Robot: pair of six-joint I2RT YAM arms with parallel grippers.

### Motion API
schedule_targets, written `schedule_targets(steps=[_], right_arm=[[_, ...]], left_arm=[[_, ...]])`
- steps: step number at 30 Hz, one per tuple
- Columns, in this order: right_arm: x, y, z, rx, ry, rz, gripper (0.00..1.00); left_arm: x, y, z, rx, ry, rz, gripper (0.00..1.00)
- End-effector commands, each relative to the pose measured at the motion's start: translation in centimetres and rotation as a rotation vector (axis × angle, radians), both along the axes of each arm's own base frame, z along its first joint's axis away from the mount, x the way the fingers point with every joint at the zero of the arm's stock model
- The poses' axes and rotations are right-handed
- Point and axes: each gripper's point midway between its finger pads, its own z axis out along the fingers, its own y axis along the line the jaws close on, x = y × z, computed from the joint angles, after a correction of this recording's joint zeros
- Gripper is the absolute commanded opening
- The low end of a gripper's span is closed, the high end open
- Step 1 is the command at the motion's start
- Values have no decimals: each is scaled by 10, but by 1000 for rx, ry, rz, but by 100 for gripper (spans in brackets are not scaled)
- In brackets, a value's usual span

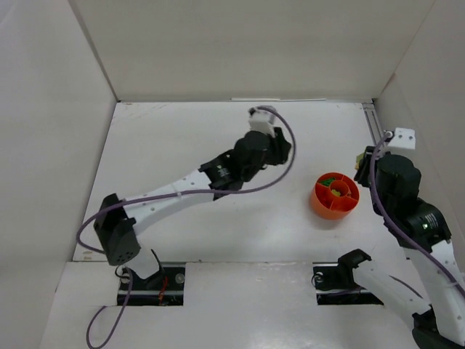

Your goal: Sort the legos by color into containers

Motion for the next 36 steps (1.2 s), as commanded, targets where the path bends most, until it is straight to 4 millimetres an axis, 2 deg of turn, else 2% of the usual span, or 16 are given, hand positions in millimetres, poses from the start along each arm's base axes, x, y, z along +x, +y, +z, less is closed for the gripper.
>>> schedule_targets(steps=[1, 2, 3, 4, 6, 7, 8, 14, 15, 16, 17, 18, 23, 24, 30, 36], right_arm=[[-42, -65, 14, -59, -35, -315, 0], [-51, -71, 22, -40, -72, -335, 0], [-56, -76, 23, -46, -75, -352, 0], [-61, -79, 29, -35, -98, -364, 0], [-73, -87, 41, -21, -131, -384, 0], [-77, -90, 43, -26, -132, -397, 0], [-81, -92, 50, -9, -156, -398, 0], [-89, -97, 53, -27, -156, -403, 0], [-89, -98, 53, -30, -157, -411, 0], [-88, -98, 51, -53, -136, -408, 0], [-88, -98, 51, -54, -136, -407, 0], [-88, -98, 51, -54, -136, -407, 0], [-92, -100, 50, -56, -141, -406, 1], [-94, -101, 50, -51, -149, -407, 2], [-94, -102, 49, -57, -153, -414, 2], [-92, -100, 50, -58, -156, -404, 2]], left_arm=[[-60, -77, 12, 213, -229, -389, 32], [-67, -90, 6, 248, -242, -422, 32], [-71, -107, -17, 305, -231, -456, 32], [-80, -121, -9, 306, -254, -470, 30], [-80, -134, -13, 298, -276, -467, 29], [-88, -146, -21, 289, -277, -512, 29], [-88, -152, -16, 257, -297, -514, 29], [-82, -194, -40, 208, -274, -521, 31], [-81, -203, -58, 232, -254, -539, 31], [-82, -207, -47, 204, -259, -547, 31], [-83, -214, -58, 205, -242, -563, 31], [-89, -221, -54, 196, -247, -580, 31], [-90, -234, -61, 165, -229, -569, 33], [-89, -236, -68, 175, -222, -570, 33], [-104, -243, -69, 164, -216, -598, 35], [-110, -243, -94, 171, -167, -593, 36]])
